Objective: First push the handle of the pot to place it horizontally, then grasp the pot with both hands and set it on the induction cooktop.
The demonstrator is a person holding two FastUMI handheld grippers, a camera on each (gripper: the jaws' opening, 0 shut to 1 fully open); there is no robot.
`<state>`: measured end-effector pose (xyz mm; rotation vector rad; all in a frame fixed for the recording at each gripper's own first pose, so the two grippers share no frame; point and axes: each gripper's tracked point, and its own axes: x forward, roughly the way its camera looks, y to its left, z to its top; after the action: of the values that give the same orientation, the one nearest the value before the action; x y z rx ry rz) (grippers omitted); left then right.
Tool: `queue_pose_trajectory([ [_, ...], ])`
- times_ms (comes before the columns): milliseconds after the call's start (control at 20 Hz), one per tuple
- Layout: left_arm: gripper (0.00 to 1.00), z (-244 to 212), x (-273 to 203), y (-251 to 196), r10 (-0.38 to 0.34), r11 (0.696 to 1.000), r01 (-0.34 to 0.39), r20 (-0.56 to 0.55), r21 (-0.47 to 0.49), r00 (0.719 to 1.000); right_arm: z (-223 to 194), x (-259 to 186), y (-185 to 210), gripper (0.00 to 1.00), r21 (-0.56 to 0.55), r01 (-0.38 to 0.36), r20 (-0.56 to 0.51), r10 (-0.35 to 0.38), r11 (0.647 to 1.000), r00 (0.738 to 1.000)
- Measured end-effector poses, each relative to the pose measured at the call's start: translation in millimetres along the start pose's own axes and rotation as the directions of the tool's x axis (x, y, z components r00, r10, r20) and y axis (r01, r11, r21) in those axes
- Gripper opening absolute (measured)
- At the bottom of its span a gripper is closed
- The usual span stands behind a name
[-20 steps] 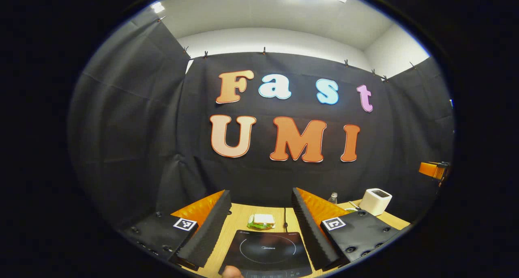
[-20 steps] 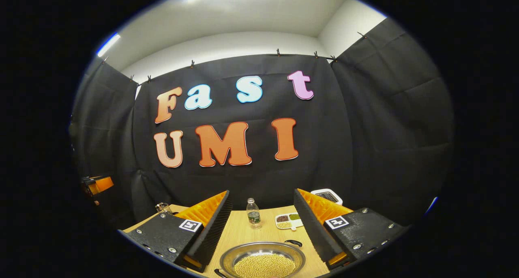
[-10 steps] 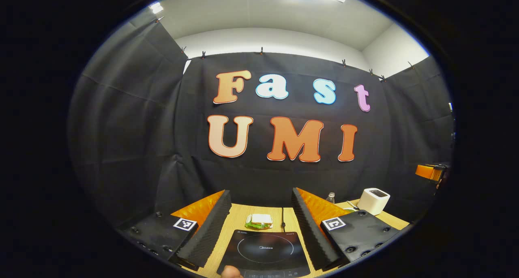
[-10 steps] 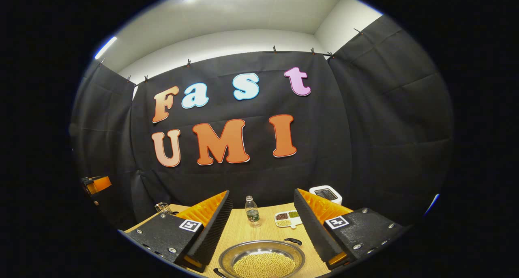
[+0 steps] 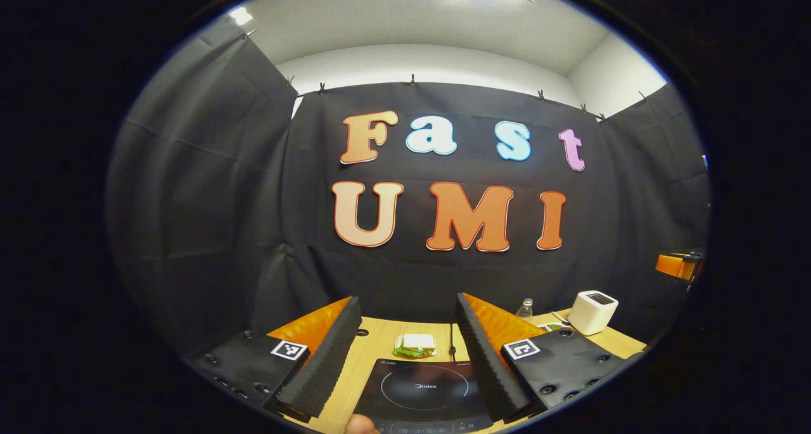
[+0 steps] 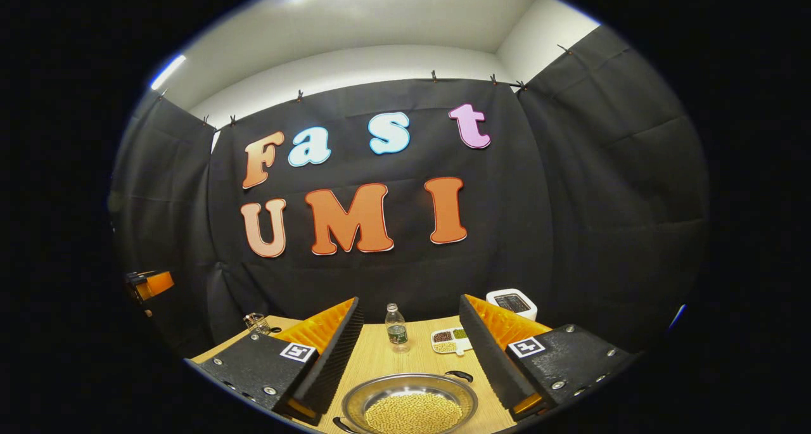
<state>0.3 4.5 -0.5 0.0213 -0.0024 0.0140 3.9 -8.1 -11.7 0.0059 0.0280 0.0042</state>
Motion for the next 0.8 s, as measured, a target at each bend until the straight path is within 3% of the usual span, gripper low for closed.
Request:
queue_pose_trajectory([
  [100, 0.97, 5, -2, 4, 0.01, 1.0, -0.01, 0.014, 0.012, 1.0, -2, 0, -1, 1.0, 0.0, 0.015, -0.002, -0.015, 1.0, 1.0],
  [200, 0.97, 5, -8, 2, 0.006, 1.0, -0.006, 0.021, 0.012, 1.0, -9, -1, 1, 0.82, -0.007, 0.01, -0.014, -0.01, 1.0, 1.0],
  [400, 0.96, 2, -10, 0, -0.002, 1.0, 0.002, 0.009, 0.004, 1.0, -20, -1, 8, 0.6, -0.003, -0.022, -0.041, 0.021, 1.0, 0.999],
  [550, 0.97, -3, -12, 0, -0.003, 1.0, 0.003, -0.001, -0.004, 1.0, -34, -1, 8, 0.31, -0.009, -0.032, -0.06, 0.032, 0.999, 0.998],
  [600, 0.97, -2, -12, 2, 0.001, 1.0, -0.001, -0.002, -0.004, 1.0, -38, 0, 9, 0.31, -0.01, -0.04, -0.068, 0.039, 0.999, 0.997],
  [650, 0.97, -2, -12, 3, 0.005, 1.0, -0.005, -0.003, -0.007, 1.0, -44, -1, 10, 0.19, -0.01, -0.051, -0.078, 0.05, 0.999, 0.996],
  [800, 0.97, -3, -15, 3, 0.004, 1.0, -0.004, 0.001, -0.014, 1.0, -66, -16, 18, 0.05, 0.004, -0.083, -0.112, 0.083, 0.997, 0.99],
])
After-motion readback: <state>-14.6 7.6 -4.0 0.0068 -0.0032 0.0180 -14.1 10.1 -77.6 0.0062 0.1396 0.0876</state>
